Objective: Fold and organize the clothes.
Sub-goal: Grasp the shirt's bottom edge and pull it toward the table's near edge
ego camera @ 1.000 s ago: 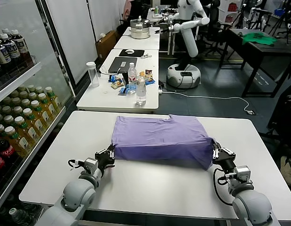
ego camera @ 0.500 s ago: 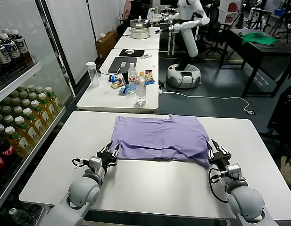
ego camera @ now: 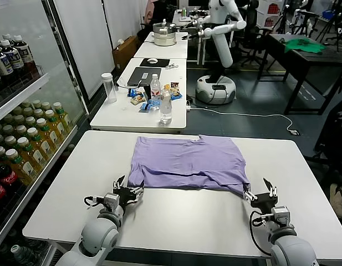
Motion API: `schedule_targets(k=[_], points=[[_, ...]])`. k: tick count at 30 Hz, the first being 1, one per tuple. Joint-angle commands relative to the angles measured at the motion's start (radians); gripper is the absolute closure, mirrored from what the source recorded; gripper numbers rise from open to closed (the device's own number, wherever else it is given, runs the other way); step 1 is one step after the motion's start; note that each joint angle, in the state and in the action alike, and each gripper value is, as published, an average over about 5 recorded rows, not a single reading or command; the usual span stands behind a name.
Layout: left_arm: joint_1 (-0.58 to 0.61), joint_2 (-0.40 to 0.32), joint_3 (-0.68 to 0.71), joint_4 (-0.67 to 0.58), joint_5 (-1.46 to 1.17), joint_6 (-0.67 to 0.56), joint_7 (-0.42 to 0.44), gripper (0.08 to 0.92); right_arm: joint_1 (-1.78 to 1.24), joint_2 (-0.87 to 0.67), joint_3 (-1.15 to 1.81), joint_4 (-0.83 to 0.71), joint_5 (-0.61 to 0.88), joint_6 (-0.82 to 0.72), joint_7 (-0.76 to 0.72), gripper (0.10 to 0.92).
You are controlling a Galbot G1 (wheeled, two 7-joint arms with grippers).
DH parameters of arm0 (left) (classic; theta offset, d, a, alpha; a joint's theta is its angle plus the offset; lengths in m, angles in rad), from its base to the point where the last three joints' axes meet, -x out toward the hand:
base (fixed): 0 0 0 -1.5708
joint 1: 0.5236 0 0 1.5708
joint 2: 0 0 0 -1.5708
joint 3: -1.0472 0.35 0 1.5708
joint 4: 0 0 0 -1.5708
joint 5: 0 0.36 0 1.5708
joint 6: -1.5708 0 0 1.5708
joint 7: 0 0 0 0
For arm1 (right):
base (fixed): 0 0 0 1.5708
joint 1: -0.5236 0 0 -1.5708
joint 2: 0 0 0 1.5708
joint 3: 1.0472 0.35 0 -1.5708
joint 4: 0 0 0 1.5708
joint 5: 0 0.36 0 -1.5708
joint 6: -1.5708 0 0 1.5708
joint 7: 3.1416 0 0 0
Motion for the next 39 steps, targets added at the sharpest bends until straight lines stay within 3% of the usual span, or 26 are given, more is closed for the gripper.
schedule_targets(k=[1,6,9,29,33,39], points=[[-0.004,-0.014,-0.003,0.017,-0.041,0.007,-0.014,0.178,-0.024,0.01,0.006,-0.005,0.08,-0.076,0.011,0.203],[-0.024,-0.031,-0.003,0.028,-0.065,-0.007,-0.027,0.183,0.042,0.014,-0.018,-0.063,0.156,-0.041,0.024,0.203],[-0.034,-0.039,-0.004,0.04,-0.079,-0.016,-0.036,0.234,0.067,0.012,-0.036,-0.082,0.171,-0.024,0.021,0.243],[-0.032,-0.059,-0.003,0.068,-0.177,-0.019,-0.013,0.8,0.106,-0.038,-0.057,-0.125,0.194,0.009,0.0,0.819],[-0.032,-0.057,-0.004,0.069,-0.201,-0.024,0.0,0.835,0.101,-0.046,-0.05,-0.108,0.206,0.012,-0.006,0.901],[-0.032,-0.056,-0.009,0.068,-0.236,-0.031,0.016,0.841,0.084,-0.072,-0.029,-0.081,0.232,0.014,-0.018,0.912]])
